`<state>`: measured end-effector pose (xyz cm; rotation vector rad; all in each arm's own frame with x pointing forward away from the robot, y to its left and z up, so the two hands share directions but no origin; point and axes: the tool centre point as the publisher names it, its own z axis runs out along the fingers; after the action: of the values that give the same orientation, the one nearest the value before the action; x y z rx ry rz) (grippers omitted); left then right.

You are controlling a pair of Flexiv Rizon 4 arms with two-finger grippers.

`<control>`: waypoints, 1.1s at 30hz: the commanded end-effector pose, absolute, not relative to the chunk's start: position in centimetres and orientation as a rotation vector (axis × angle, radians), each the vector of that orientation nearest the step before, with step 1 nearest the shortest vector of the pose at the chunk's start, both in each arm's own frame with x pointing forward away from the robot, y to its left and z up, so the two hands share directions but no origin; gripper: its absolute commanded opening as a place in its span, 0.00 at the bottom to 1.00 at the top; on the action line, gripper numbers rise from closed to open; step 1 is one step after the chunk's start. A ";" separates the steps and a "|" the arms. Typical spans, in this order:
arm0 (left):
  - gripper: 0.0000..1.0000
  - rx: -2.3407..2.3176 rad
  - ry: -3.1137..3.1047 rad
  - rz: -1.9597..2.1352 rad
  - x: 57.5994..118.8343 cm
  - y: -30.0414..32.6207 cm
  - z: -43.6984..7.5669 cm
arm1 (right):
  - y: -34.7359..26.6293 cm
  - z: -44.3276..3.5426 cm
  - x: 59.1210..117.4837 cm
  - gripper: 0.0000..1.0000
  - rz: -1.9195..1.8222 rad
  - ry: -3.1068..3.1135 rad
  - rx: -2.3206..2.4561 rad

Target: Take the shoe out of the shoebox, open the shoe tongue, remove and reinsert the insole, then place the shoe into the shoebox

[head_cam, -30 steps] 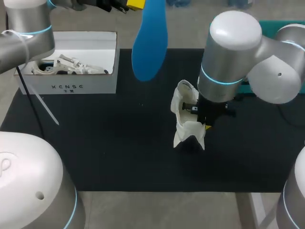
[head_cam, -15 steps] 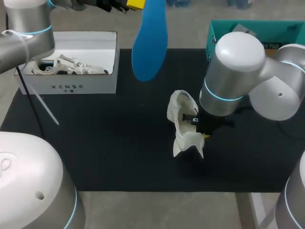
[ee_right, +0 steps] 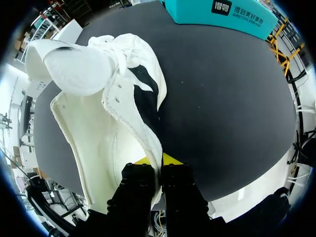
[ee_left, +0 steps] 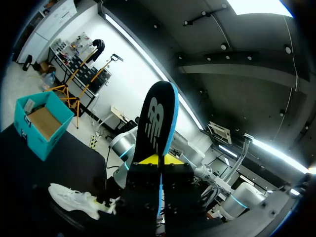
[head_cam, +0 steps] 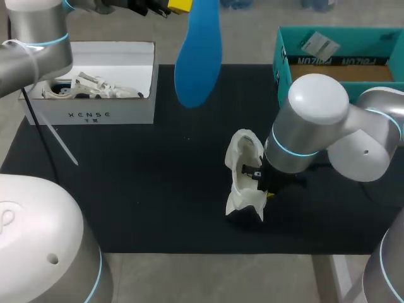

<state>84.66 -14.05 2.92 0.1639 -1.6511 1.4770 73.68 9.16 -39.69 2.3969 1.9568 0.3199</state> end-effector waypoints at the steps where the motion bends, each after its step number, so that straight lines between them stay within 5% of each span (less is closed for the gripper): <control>1: 0.00 0.165 -1.652 1.477 84.6 -14.0 2.9 | 9.8 -38.8 73.9 1.00 0.303 1.947 2.388; 17: 0.00 0.165 -1.652 1.477 84.6 -14.0 2.9 | 8.7 -29.6 74.6 1.00 0.501 2.270 2.367; 29: 0.00 0.165 -1.652 1.477 84.6 -14.0 2.9 | 8.7 -29.6 74.6 1.00 0.501 2.270 2.367; 33: 0.00 0.165 -1.652 1.477 84.6 -14.0 2.9 | 7.2 -27.0 74.8 1.00 1.078 2.367 2.473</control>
<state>84.66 -14.05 2.92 0.1639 -1.6511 1.4770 75.20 9.40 -28.11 2.3813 2.2805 0.5733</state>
